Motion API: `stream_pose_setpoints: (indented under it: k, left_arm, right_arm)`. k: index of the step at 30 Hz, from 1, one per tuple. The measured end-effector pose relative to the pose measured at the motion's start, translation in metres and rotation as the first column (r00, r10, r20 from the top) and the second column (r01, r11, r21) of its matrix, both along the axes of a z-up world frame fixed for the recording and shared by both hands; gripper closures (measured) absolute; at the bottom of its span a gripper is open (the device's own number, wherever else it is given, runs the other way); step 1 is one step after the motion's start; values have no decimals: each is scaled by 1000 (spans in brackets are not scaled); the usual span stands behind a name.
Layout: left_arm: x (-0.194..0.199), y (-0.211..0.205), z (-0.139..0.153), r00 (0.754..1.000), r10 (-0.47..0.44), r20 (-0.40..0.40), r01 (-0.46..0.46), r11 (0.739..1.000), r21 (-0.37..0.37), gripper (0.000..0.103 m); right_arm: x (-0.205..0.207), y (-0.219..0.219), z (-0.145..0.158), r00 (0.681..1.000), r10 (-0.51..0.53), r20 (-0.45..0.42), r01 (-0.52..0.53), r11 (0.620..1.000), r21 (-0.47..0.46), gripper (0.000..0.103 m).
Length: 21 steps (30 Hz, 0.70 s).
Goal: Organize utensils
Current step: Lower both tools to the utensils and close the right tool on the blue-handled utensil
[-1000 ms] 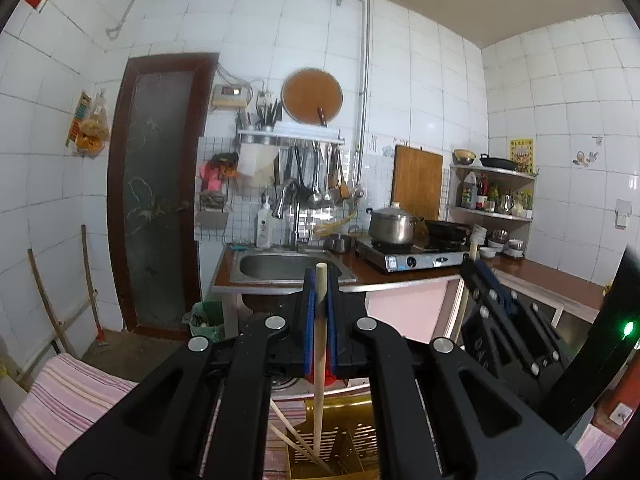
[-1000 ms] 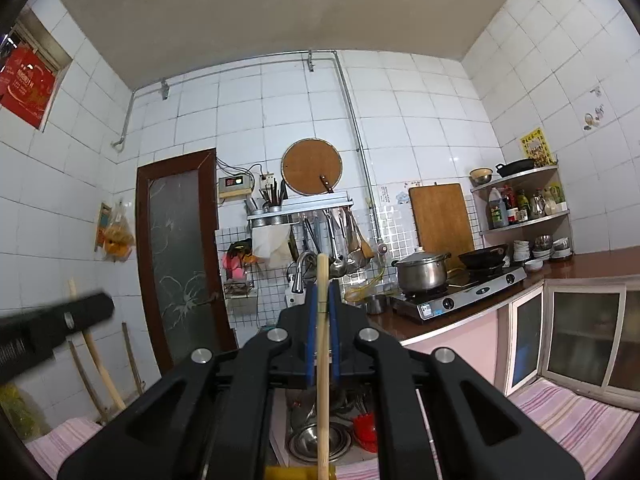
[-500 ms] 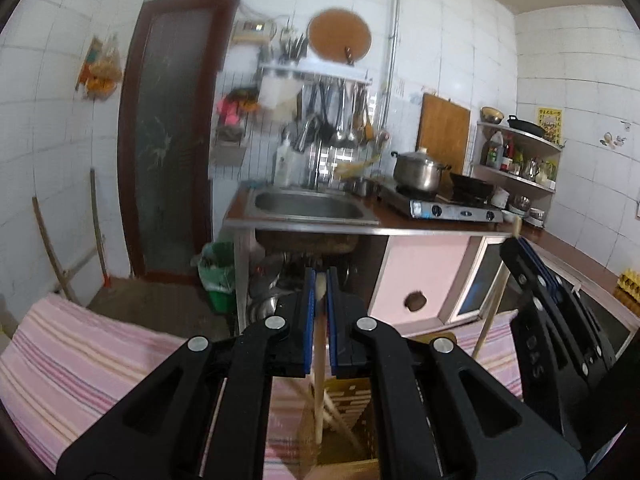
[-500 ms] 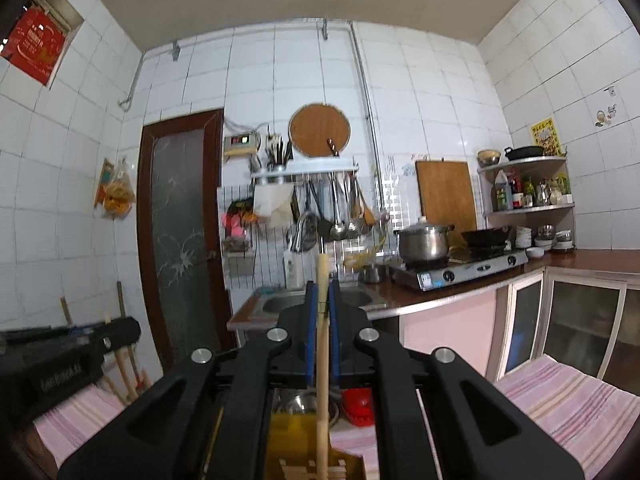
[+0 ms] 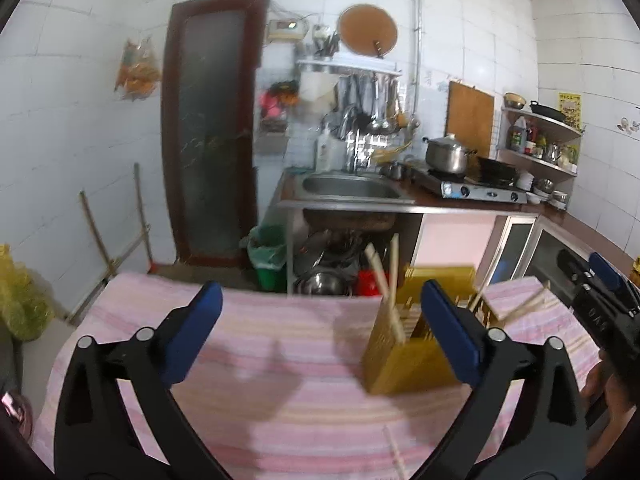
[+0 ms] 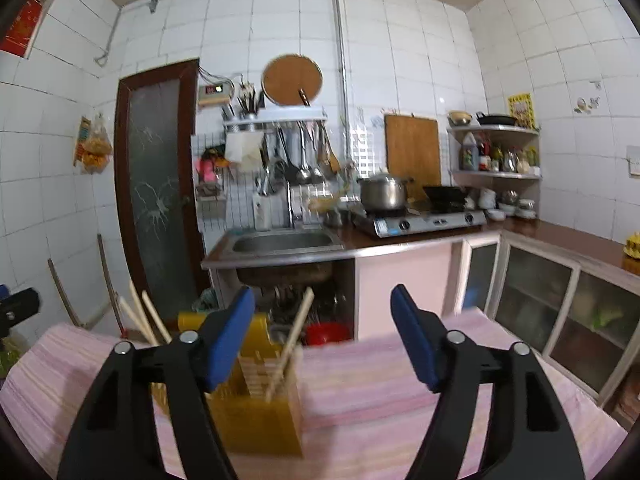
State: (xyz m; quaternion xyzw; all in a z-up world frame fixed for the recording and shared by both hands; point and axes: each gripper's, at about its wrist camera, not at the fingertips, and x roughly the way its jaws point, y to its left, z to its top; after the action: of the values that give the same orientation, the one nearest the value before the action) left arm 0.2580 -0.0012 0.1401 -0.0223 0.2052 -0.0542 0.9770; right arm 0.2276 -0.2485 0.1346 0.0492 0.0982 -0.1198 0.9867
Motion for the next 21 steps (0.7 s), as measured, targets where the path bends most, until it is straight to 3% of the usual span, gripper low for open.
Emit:
stream_pose_setpoints:
  k: [8, 13, 21]
  left_arm:
    - [-35, 29, -46, 995, 28, -94, -27, 1000, 12, 5]
    - [-41, 33, -78, 986, 43, -161, -40, 999, 25, 5]
    - [-42, 31, -131, 975, 69, -210, -59, 997, 54, 5]
  right_arm:
    - [-37, 10, -47, 989, 32, -144, -29, 999, 21, 21]
    - [-50, 29, -87, 968, 81, -239, -79, 997, 18, 21]
    - [-46, 52, -129, 948, 107, -301, -120, 993, -23, 20]
